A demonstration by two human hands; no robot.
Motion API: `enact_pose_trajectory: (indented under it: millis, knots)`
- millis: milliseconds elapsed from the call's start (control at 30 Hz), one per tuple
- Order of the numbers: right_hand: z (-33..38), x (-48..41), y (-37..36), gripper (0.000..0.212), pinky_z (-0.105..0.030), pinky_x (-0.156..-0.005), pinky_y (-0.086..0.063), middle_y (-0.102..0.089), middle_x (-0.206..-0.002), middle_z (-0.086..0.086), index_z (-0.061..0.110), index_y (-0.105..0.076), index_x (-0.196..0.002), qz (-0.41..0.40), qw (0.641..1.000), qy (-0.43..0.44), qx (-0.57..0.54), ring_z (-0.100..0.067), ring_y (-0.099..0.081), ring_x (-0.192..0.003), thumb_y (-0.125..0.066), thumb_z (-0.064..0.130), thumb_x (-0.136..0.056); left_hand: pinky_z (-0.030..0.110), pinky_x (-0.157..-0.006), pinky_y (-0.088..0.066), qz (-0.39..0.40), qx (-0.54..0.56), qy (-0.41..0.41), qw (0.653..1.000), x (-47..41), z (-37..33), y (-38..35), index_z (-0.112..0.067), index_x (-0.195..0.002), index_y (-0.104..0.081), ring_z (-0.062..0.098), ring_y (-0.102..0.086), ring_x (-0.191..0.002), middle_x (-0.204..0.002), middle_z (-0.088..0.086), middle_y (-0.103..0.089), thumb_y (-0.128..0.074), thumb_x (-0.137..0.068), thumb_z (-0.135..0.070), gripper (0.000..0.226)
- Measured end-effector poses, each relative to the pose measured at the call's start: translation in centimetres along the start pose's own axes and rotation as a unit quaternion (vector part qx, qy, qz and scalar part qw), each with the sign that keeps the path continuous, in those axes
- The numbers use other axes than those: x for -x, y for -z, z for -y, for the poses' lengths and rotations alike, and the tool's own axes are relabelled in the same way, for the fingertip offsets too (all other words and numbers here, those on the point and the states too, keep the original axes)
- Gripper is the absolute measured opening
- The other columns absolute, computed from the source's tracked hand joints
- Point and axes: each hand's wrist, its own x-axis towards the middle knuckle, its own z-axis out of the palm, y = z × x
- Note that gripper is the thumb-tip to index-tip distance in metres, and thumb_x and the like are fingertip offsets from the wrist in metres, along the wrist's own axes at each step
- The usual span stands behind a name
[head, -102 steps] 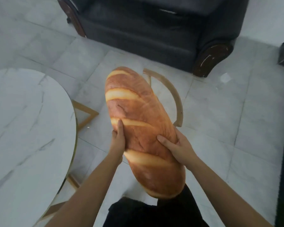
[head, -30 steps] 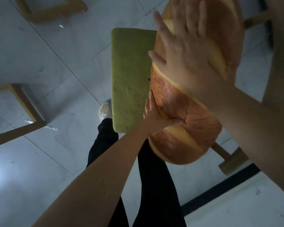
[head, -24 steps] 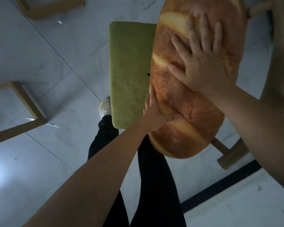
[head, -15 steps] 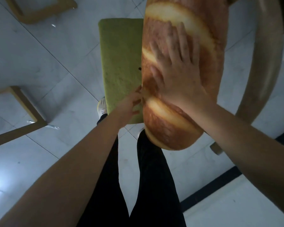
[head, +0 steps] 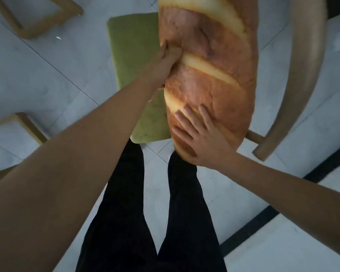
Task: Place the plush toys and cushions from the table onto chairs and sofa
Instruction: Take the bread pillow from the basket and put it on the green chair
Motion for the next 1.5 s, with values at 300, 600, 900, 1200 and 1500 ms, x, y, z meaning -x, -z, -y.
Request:
enact_pose_trajectory:
  millis: [300,600,900,1200,1500]
  knots:
    - [1.0,-0.1,3.7,0.057,-0.065,-0.124,-0.003,-0.031,-0.164,-0.017,0.019,-0.056,-0.142,0.067,0.989,-0.062,-0.119,-0.04,-0.015,-0.156,-0.03,0.041,-0.097,0.041,-0.099,-0.047,0.026,-0.015,0.003,1.0,8.7,-2.0,0.4,-0.03,-0.142,-0.049,0.017,-0.047,-0.136,-0.148,-0.006,-0.05,-0.049,-0.099,-0.055,0.049]
    - [-1.5,6.5,22.5,0.048,-0.036,-0.118,-0.036,-0.053,-0.151,0.003,0.021,-0.051,-0.148,-0.181,0.781,-0.311,-0.51,-0.015,-0.046,-0.14,-0.047,0.043,-0.105,0.042,-0.117,-0.038,-0.159,-0.059,-0.178,0.969,31.0,-7.7,8.7,-0.025,-0.144,-0.053,0.005,-0.052,-0.13,-0.135,-0.015,-0.058,-0.049,-0.106,-0.034,0.04]
    - [0.8,15.8,31.8,0.039,-0.027,-0.099,-0.053,-0.066,-0.128,0.017,0.027,-0.057,-0.14,-0.319,0.601,-0.276,-0.679,-0.004,-0.063,-0.12,-0.05,0.041,-0.105,0.051,-0.113,-0.042,-0.398,0.056,-0.297,0.866,51.7,-4.5,9.1,-0.043,-0.13,-0.056,0.013,-0.056,-0.132,-0.136,-0.013,-0.063,-0.056,-0.096,-0.055,0.036]
    - [3.6,17.7,31.8,0.035,-0.006,-0.078,-0.045,-0.062,-0.127,0.018,0.04,-0.057,-0.124,-0.17,0.654,-0.094,-0.731,0.024,-0.058,-0.1,-0.067,0.022,-0.095,0.048,-0.106,-0.048,-0.59,0.2,-0.198,0.757,61.9,8.0,-5.4,-0.039,-0.123,-0.06,-0.003,-0.064,-0.115,-0.12,-0.025,-0.069,-0.066,-0.093,-0.035,0.032]
    - [19.4,18.6,37.2,0.071,-0.034,-0.104,-0.047,-0.061,-0.125,0.026,0.041,-0.059,-0.13,-0.017,0.74,0.153,-0.655,-0.007,-0.062,-0.119,-0.069,0.074,-0.068,0.037,-0.1,-0.053,-0.77,0.368,-0.167,0.494,76.3,21.6,-16.5,-0.029,-0.129,-0.057,0.018,-0.063,-0.123,-0.126,-0.007,-0.067,-0.054,-0.091,-0.022,0.038]
